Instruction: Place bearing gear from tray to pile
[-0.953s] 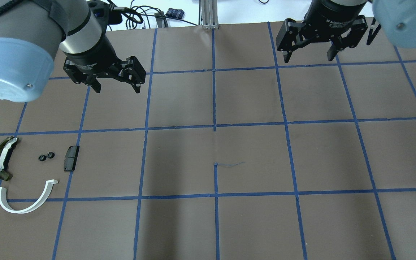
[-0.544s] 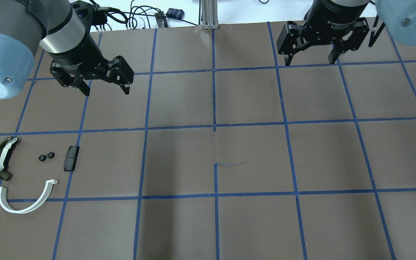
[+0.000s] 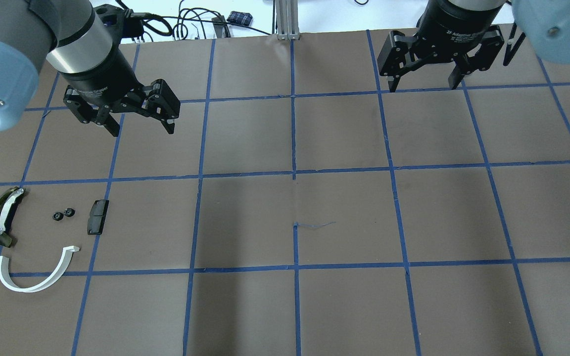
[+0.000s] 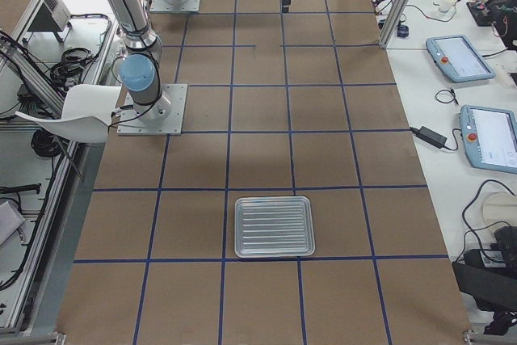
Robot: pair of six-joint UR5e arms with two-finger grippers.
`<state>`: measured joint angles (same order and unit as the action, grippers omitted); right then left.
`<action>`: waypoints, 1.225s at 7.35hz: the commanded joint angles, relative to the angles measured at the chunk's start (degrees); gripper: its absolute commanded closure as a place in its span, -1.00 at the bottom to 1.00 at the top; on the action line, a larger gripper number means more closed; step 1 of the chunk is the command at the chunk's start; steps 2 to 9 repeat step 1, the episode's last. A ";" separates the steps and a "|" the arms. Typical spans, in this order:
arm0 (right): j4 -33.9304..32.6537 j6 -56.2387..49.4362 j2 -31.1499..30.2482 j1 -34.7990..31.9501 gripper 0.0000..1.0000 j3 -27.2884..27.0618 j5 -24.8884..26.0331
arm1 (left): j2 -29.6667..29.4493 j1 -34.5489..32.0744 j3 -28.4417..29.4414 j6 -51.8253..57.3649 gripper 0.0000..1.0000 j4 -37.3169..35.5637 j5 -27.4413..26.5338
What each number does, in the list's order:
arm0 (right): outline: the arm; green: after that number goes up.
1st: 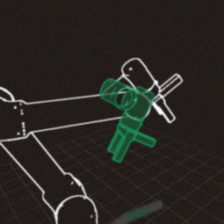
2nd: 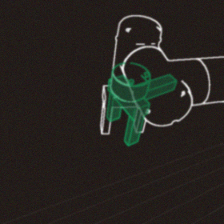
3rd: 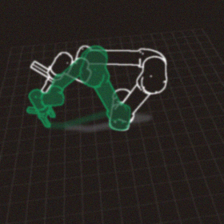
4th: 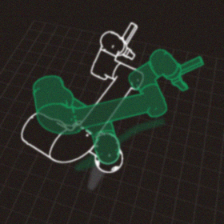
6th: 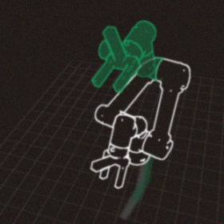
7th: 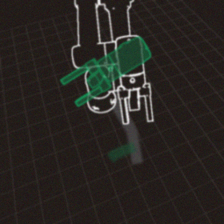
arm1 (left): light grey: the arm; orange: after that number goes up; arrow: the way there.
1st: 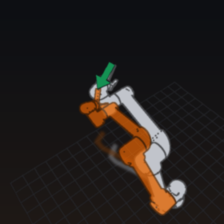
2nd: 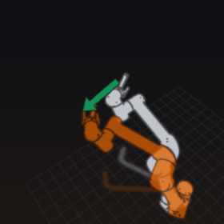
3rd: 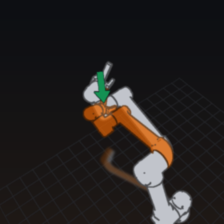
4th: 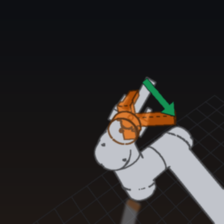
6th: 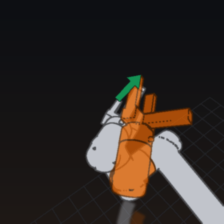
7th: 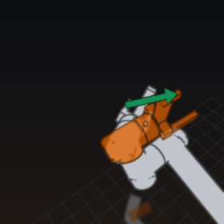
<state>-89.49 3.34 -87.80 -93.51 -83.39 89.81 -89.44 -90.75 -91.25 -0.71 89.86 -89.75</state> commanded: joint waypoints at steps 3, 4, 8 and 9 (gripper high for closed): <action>-0.16 0.00 0.00 0.00 -1.00 -0.02 -0.07 | -0.12 -0.13 -0.15 0.01 -1.00 0.05 0.10; -0.16 0.00 0.00 0.00 -1.00 -0.02 -0.07 | -0.12 -0.13 -0.15 0.01 -1.00 0.05 0.10; -0.16 0.00 0.00 0.00 -1.00 -0.02 -0.07 | -0.12 -0.13 -0.15 0.01 -1.00 0.05 0.10; -0.16 0.00 0.00 0.00 -1.00 -0.02 -0.07 | -0.12 -0.13 -0.15 0.01 -1.00 0.05 0.10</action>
